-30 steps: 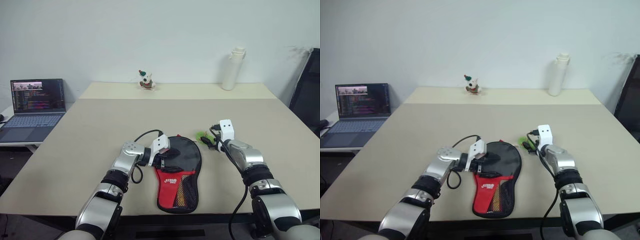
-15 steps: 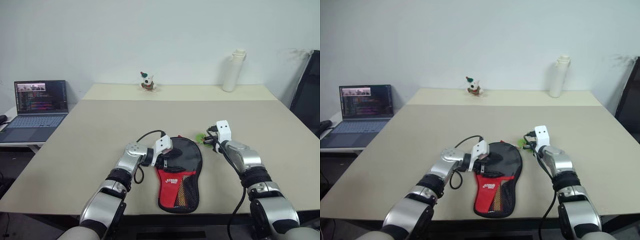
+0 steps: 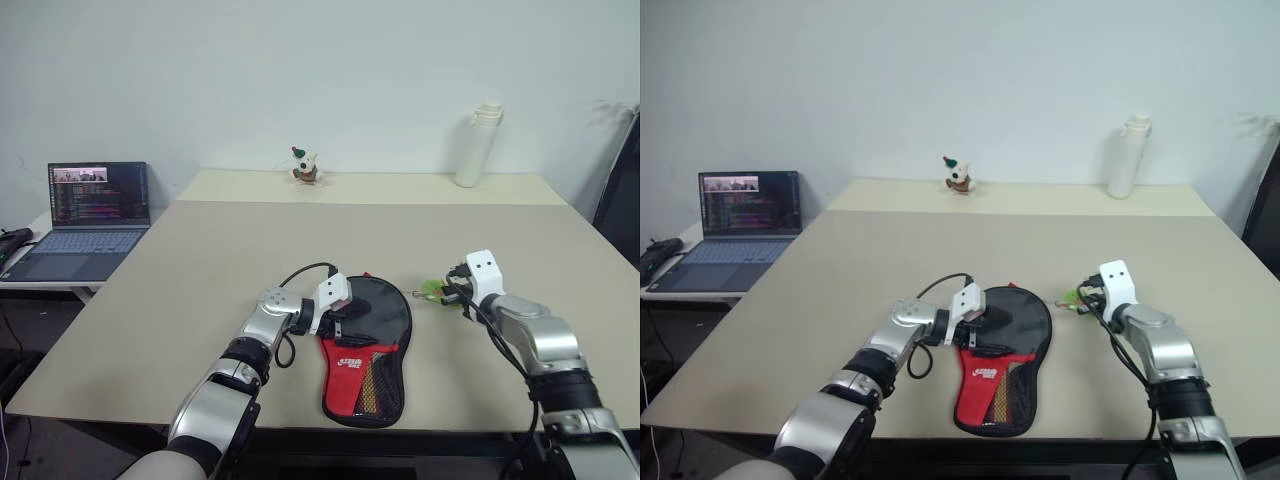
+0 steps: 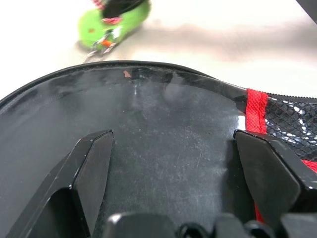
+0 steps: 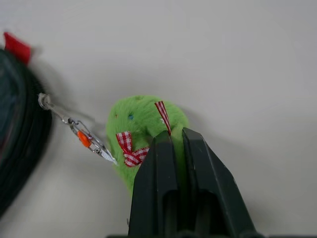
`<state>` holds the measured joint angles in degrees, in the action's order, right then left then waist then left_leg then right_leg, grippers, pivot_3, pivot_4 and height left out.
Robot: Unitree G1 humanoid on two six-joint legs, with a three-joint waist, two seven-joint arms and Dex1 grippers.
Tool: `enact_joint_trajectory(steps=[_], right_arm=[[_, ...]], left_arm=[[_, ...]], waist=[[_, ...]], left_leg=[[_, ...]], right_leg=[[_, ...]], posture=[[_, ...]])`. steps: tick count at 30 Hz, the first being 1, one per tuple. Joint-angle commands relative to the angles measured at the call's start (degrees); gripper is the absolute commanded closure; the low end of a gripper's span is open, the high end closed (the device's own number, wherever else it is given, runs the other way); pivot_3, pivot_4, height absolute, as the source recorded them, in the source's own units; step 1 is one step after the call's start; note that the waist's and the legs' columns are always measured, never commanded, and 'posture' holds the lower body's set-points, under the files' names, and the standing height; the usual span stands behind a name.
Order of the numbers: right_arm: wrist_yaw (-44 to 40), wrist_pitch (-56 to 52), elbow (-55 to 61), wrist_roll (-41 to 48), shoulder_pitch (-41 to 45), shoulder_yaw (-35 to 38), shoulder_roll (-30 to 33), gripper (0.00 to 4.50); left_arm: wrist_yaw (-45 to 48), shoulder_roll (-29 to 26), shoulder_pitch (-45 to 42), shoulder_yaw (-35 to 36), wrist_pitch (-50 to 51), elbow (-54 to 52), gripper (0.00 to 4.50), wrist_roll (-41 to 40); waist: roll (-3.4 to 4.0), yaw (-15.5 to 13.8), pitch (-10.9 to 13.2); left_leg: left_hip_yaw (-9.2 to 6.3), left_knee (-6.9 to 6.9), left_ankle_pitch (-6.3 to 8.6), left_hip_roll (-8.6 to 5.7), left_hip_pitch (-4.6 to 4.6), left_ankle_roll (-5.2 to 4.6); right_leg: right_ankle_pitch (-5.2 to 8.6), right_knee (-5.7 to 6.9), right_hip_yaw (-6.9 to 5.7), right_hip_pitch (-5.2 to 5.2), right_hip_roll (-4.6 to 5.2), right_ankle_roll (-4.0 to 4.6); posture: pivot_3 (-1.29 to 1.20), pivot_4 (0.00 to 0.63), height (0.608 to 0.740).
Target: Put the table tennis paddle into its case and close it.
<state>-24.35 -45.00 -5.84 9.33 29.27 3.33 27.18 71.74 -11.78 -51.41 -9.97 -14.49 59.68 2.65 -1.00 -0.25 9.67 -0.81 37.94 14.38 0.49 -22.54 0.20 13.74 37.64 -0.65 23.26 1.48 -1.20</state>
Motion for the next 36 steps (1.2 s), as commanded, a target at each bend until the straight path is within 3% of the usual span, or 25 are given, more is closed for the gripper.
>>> enact_joint_trajectory(steps=[1,13,24,36], right_arm=[[-1.5,-5.7,9.8,2.2,-3.5,2.6,3.3,4.47],[-2.8,-24.7,36.9,12.7,-18.2,5.6,5.5,4.47],[-3.1,-31.7,45.0,18.1,-23.2,10.0,7.6,4.47],[-7.4,-39.5,57.3,29.7,-33.7,14.3,8.8,4.47]], left_arm=[[-0.2,0.9,2.4,-4.7,0.2,4.1,0.26,4.8],[-0.6,3.2,1.3,-6.2,-0.4,6.3,0.26,6.4],[1.0,3.6,1.6,-7.9,-0.8,7.1,0.26,8.1],[0.3,4.3,2.0,-8.8,-1.3,7.7,0.26,9.1]], waist=[[0.05,-0.2,-0.1],[0.09,-1.2,-0.7],[0.04,-1.2,-0.7],[-0.05,-1.5,-1.0]], left_leg=[[0.0,0.0,0.0,0.0,0.0,0.0],[-0.13,-0.01,0.01,0.02,-0.24,-0.01],[-0.15,-0.04,0.06,0.0,-0.27,-0.08],[-0.3,-0.03,0.11,-0.13,-0.31,-0.11]], right_leg=[[0.0,-0.01,0.0,0.0,0.0,0.0],[-0.02,-0.63,-0.12,-0.1,-0.03,-0.06],[-0.02,-0.76,-0.12,-0.11,-0.01,-0.14],[0.09,-0.8,-0.23,-0.18,0.15,-0.3]], posture=[[0.0,0.15,0.74],[0.0,0.15,0.74],[0.0,0.15,0.74],[0.0,0.15,0.74]])
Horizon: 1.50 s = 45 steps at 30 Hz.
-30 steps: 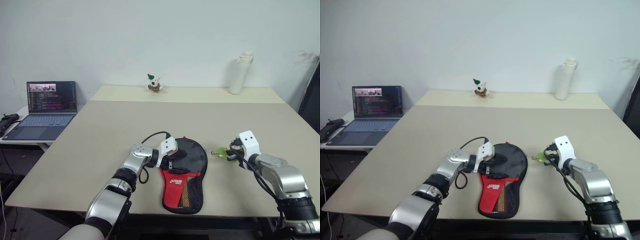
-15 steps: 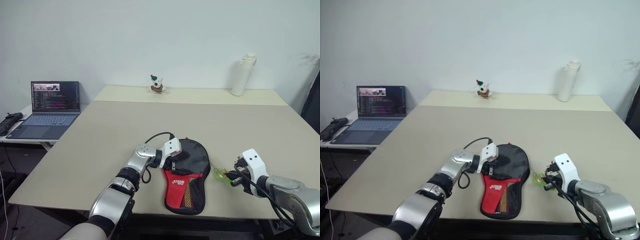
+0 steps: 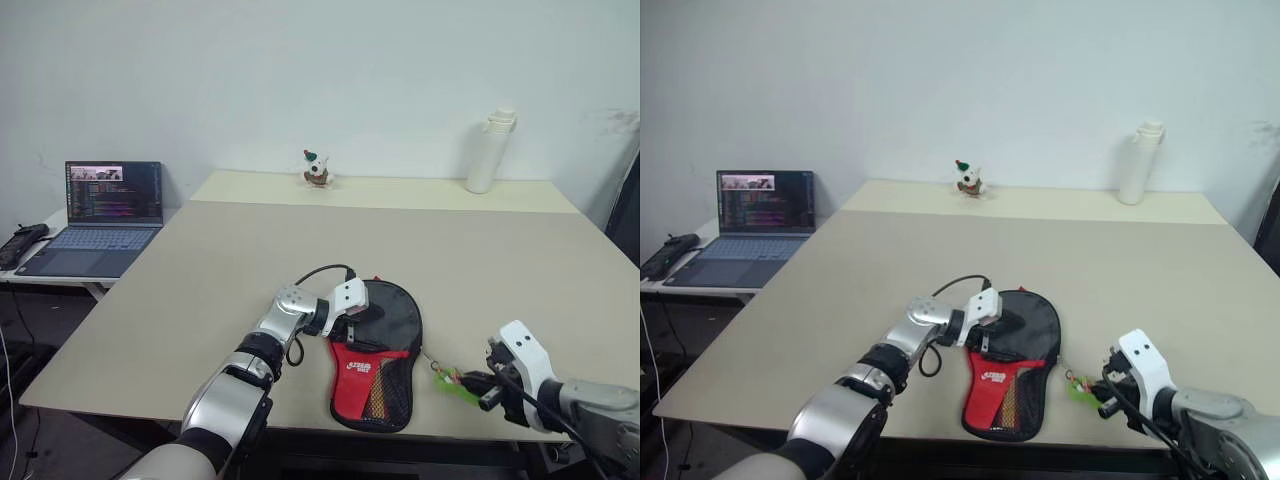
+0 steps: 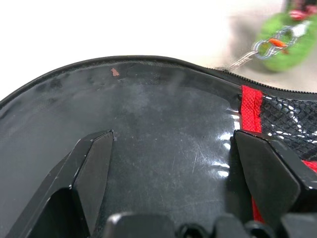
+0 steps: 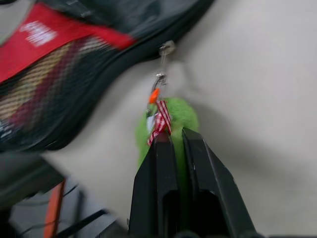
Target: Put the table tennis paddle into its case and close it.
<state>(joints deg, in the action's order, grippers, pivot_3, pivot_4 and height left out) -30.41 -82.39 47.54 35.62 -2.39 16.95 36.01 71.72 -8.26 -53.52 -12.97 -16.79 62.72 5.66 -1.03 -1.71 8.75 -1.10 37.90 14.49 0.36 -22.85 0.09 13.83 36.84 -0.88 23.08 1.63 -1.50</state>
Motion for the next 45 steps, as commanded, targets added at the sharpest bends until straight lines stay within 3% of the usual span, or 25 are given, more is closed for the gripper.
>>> enact_joint_trajectory(steps=[1,8,18,29,32,39,45], right_arm=[[-1.2,-2.3,4.7,4.2,-2.7,0.3,-0.5,4.47],[-1.9,-3.5,8.8,9.8,-5.9,-1.6,-2.1,4.47],[-5.3,1.1,11.1,16.9,-13.6,-2.0,2.5,4.47],[-2.7,6.9,8.0,16.8,-13.9,-6.3,4.8,4.47],[-4.0,8.5,7.5,17.7,-13.5,-5.7,6.5,3.77],[-5.9,12.9,5.1,21.8,-10.7,-0.6,9.5,1.43],[-2.0,20.3,-9.6,14.9,6.5,-1.7,7.8,1.43]], left_arm=[[0.2,0.8,4.2,-6.0,1.0,4.7,0.26,6.1],[0.1,0.5,4.2,-6.1,1.0,4.6,0.26,6.2],[-0.3,0.2,4.4,-6.5,1.1,4.5,0.26,6.1],[-1.0,0.4,4.3,-6.5,1.2,4.4,0.26,6.0],[-1.2,0.5,4.3,-6.5,1.2,4.4,0.26,6.0],[-2.0,0.2,4.4,-6.1,1.1,4.0,0.26,5.8],[-3.2,-1.0,4.4,-4.0,1.5,1.4,0.26,3.5]], waist=[[-0.02,0.0,-0.1],[-0.1,0.0,-0.3],[-0.5,0.3,-0.5],[-0.6,0.3,-0.6],[-0.61,0.3,-0.6],[-0.68,0.3,-0.6],[-0.89,0.6,-0.4]], left_leg=[[-0.01,0.0,0.0,-0.04,0.0,0.0],[-0.08,-0.02,0.08,-0.42,-0.02,-0.12],[-0.21,-0.01,0.3,-0.62,0.51,-0.38],[-0.31,-0.06,0.43,-0.67,0.61,-0.21],[-0.29,-0.05,0.44,-0.7,0.61,-0.2],[-0.32,-0.04,0.44,-0.71,0.62,-0.2],[-0.19,-0.02,0.44,-0.73,0.91,-0.19]], right_leg=[[0.01,0.0,-0.01,0.0,0.05,-0.02],[0.18,0.02,-0.05,-0.03,0.45,-0.29],[0.36,-0.12,-0.06,-0.73,0.77,-0.51],[0.55,-0.13,-0.13,-0.85,0.95,-0.64],[0.56,-0.13,-0.12,-0.86,1.08,-0.65],[0.56,-0.13,-0.18,-0.88,1.2,-0.66],[0.61,-0.19,-0.15,-1.07,1.42,-0.58]], posture=[[0.0,0.15,0.74],[0.0,0.15,0.74],[0.0,0.15,0.74],[0.0,0.15,0.74],[0.0,0.15,0.74],[0.0,0.15,0.74],[0.0,0.15,0.74]])
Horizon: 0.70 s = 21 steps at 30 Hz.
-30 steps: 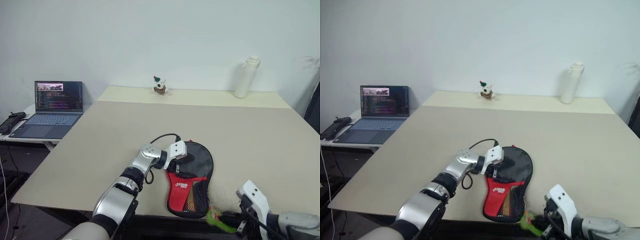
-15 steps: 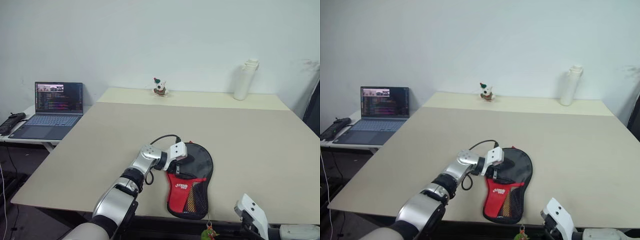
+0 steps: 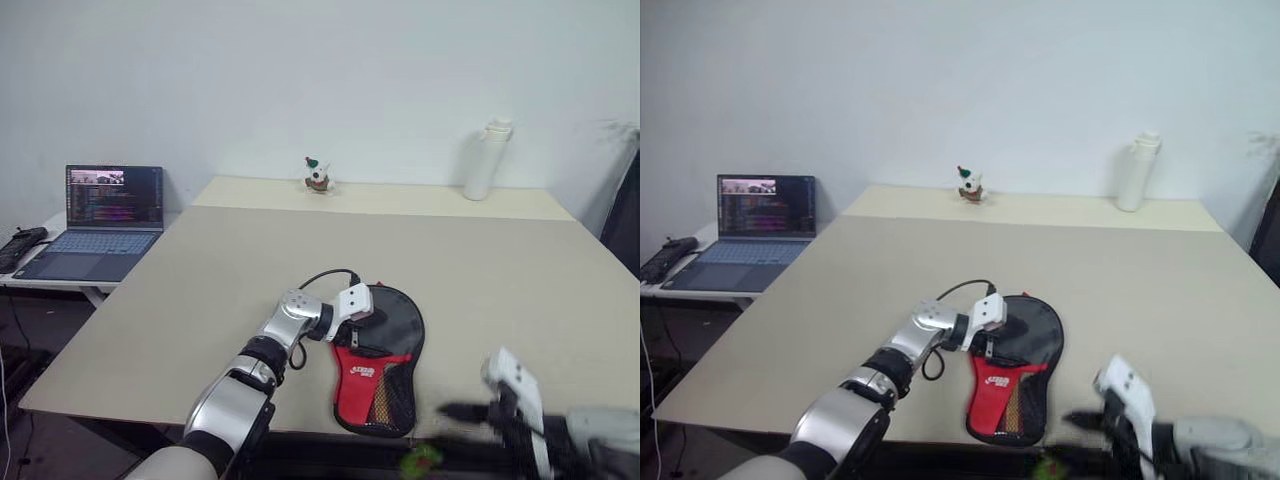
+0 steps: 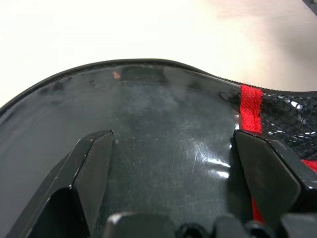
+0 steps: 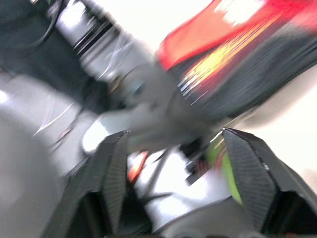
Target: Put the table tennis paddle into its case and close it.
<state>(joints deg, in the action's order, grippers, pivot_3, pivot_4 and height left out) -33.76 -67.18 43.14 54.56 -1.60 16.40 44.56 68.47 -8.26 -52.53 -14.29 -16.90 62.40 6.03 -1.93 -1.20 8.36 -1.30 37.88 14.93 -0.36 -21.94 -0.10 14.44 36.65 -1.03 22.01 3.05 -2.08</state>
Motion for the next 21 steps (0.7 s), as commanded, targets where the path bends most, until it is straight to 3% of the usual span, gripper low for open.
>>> enact_joint_trajectory(steps=[1,7,9,14,21], right_arm=[[1.2,7.7,-8.0,-6.7,8.3,-2.7,-0.8,1.43],[-3.9,23.0,-23.9,-17.9,19.9,-9.9,-3.4,1.43],[-6.7,27.4,-29.3,-20.2,22.7,-11.5,-4.4,1.43],[-13.0,36.6,-45.1,-25.4,30.0,-13.8,-6.8,1.43],[-19.9,45.8,-60.6,-30.3,34.9,-13.0,-5.8,1.43]], left_arm=[[0.5,-1.6,3.6,-1.9,1.4,0.2,0.26,2.1],[4.2,-8.5,7.6,4.9,9.4,-15.9,0.26,-7.1],[3.3,-11.5,10.5,7.4,13.6,-22.3,0.26,-9.8],[-0.8,-19.5,20.2,15.3,22.9,-39.3,0.26,-16.3],[-8.9,-22.8,27.0,20.9,28.6,-55.0,0.26,-20.2]], waist=[[0.11,0.1,0.1],[0.27,1.5,0.6],[0.36,2.0,0.8],[0.65,2.6,1.6],[0.68,1.1,2.2]], left_leg=[[0.0,0.0,0.0,0.01,0.02,0.0],[0.0,-0.12,-0.01,0.03,-0.51,-0.02],[0.11,-0.1,-0.01,0.02,-1.03,-0.03],[0.17,-0.17,0.02,0.06,-1.02,-0.08],[0.24,-0.02,0.02,-0.1,-1.07,-0.08]], right_leg=[[0.01,0.0,0.0,0.0,0.01,0.02],[-0.06,0.11,-0.07,0.52,-0.06,-0.08],[-0.11,0.39,0.09,1.21,-0.2,0.0],[-0.24,0.4,0.19,1.28,-0.29,0.26],[-0.27,0.36,0.17,1.25,0.01,0.24]], posture=[[0.0,0.15,0.74],[0.0,0.15,0.74],[0.0,0.15,0.74],[0.0,0.15,0.74],[0.0,0.15,0.74]])
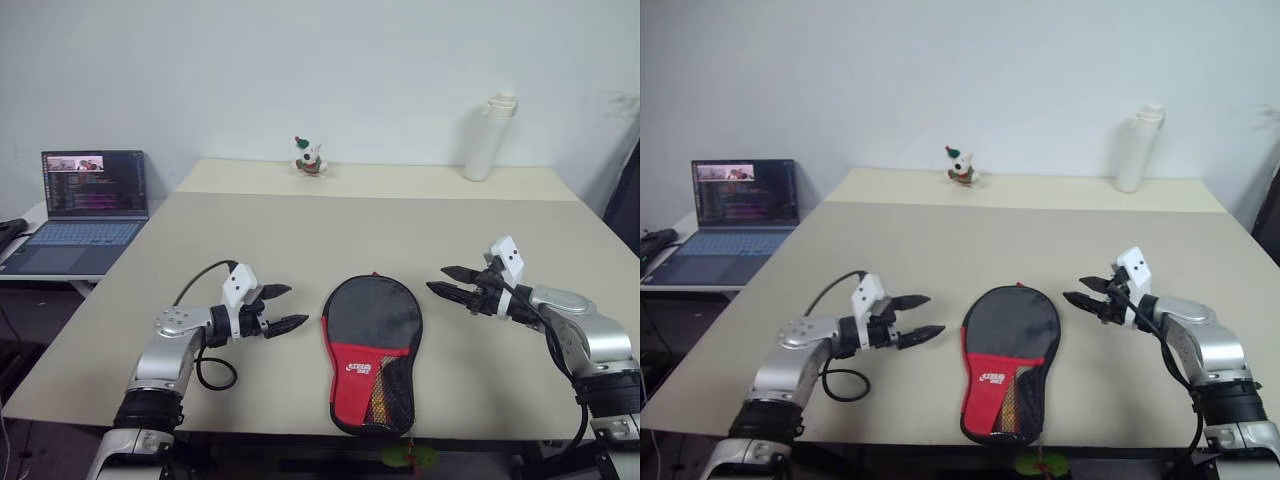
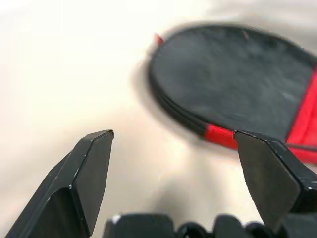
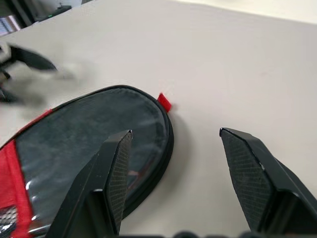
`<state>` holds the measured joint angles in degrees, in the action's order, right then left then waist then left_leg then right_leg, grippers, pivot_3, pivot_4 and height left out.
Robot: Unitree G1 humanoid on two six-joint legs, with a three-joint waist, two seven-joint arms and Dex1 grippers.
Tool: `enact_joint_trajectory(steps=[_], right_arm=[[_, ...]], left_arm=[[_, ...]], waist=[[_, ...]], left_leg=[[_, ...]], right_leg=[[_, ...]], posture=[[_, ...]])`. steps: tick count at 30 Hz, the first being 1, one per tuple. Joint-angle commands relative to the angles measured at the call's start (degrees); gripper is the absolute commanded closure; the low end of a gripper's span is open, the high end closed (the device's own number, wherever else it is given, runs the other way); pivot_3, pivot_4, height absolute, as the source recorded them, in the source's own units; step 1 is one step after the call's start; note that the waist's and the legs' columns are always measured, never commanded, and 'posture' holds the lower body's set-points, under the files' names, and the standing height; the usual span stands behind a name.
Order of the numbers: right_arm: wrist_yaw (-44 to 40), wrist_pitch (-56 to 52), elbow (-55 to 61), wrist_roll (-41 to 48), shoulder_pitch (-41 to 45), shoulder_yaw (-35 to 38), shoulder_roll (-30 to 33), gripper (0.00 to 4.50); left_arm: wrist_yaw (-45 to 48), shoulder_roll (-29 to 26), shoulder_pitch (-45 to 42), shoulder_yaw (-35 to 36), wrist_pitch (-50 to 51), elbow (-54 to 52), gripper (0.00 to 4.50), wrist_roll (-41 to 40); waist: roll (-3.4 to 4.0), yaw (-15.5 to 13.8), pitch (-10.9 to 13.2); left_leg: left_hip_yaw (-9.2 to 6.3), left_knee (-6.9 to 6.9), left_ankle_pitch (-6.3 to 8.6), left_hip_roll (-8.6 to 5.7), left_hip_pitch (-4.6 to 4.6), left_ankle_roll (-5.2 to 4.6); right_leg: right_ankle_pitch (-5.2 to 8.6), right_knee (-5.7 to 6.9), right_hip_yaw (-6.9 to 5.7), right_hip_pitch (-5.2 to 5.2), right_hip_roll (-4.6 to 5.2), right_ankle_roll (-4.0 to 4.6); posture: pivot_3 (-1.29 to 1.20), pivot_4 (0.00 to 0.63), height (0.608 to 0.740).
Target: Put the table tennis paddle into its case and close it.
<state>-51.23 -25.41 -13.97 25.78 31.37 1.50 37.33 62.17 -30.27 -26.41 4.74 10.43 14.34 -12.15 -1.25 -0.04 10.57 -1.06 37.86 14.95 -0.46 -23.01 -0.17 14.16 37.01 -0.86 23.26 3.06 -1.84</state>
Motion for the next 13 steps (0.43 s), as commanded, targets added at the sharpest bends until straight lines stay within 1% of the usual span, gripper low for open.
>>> enact_joint_trajectory(steps=[1,5,9,13], right_arm=[[-3.0,4.7,-5.1,-1.8,2.3,2.3,1.9,1.43],[-5.6,7.0,-11.1,-3.0,4.0,3.9,4.6,1.43],[-4.4,5.6,-10.0,-3.3,3.8,4.6,4.7,1.43],[-5.8,3.8,-8.4,-4.5,3.4,3.5,6.0,1.43]], left_arm=[[-3.5,-0.9,1.2,1.9,1.8,-8.5,0.26,-2.3],[-6.6,-0.6,0.5,0.2,2.7,-12.3,0.26,-1.6],[-7.7,-0.8,2.3,0.0,3.0,-12.7,0.26,-2.2],[-9.3,-0.6,3.8,0.2,2.9,-12.3,0.26,-2.4]], waist=[[0.0,-0.1,0.0],[0.02,-0.3,0.0],[0.07,0.1,0.1],[0.11,0.6,0.1]], left_leg=[[0.02,0.0,0.0,-0.01,0.0,0.0],[0.06,0.0,0.0,-0.03,0.0,0.01],[0.1,-0.01,0.0,0.02,0.04,0.0],[0.14,-0.04,0.0,0.1,0.09,0.0]], right_leg=[[0.0,-0.01,0.02,0.0,0.03,-0.01],[-0.02,-0.02,0.05,-0.01,0.06,0.0],[-0.02,0.03,0.08,0.0,0.02,0.01],[-0.02,0.07,0.13,0.01,-0.04,0.03]], posture=[[0.0,0.15,0.74],[0.0,0.15,0.74],[0.0,0.15,0.74],[0.0,0.15,0.74]])
